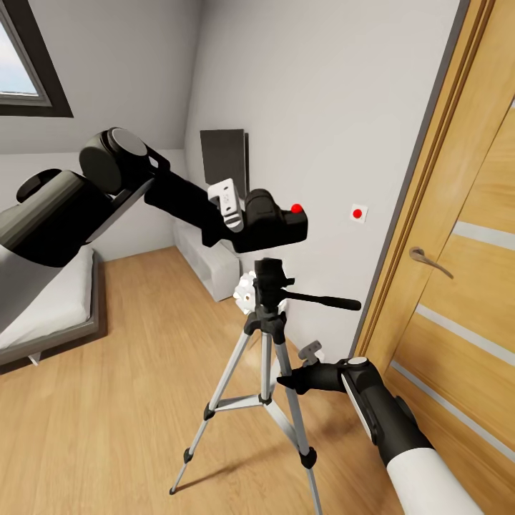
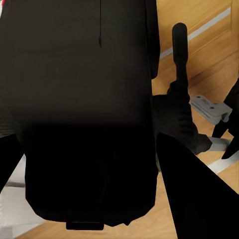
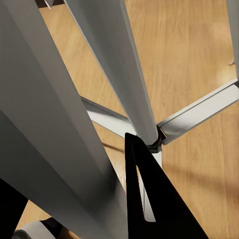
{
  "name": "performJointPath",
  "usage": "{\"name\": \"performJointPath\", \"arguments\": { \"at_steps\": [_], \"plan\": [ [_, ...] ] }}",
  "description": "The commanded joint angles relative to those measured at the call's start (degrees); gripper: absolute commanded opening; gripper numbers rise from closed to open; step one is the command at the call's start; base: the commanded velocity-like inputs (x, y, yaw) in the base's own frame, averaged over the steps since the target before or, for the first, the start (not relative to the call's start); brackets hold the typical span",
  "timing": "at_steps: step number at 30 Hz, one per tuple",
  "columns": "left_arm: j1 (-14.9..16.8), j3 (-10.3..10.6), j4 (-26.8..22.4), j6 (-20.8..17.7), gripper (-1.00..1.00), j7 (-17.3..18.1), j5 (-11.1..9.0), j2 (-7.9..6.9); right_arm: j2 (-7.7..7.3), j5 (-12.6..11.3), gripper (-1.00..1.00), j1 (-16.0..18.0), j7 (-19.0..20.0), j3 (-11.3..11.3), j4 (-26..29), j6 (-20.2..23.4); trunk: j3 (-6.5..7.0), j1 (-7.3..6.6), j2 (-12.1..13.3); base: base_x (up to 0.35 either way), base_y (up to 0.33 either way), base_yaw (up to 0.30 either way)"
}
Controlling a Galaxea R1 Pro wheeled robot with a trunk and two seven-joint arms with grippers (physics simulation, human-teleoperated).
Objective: Attach the digital camera to the camera tripod in the bedroom.
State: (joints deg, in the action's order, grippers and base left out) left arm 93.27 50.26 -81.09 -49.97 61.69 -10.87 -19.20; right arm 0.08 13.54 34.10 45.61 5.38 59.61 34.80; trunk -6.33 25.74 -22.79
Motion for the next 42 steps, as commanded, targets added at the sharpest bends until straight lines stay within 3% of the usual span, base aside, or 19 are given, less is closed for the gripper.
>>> {"name": "performJointPath", "arguments": {
  "at_steps": [1,31,42],
  "plan": [
    [0.11,0.10,-0.02,-0.06,-1.00,-0.02,-0.15,-0.04,0.01,0.97,-1.00,0.04,0.36,-0.01,0.06,-0.20,-0.14,0.04,-0.13,0.000,0.000,0.000],
    [0.07,0.29,0.05,0.05,-1.00,0.45,-0.56,-0.16,0.01,0.99,-1.00,0.04,0.36,-0.02,0.06,-0.17,-0.14,0.04,-0.13,0.000,0.000,0.000],
    [0.07,2.08,0.14,-0.04,-1.00,0.33,-0.58,-0.14,0.01,0.97,-1.00,0.06,0.36,0.02,0.06,-0.17,-0.14,0.04,-0.13,0.000,0.000,0.000]
  ]
}}
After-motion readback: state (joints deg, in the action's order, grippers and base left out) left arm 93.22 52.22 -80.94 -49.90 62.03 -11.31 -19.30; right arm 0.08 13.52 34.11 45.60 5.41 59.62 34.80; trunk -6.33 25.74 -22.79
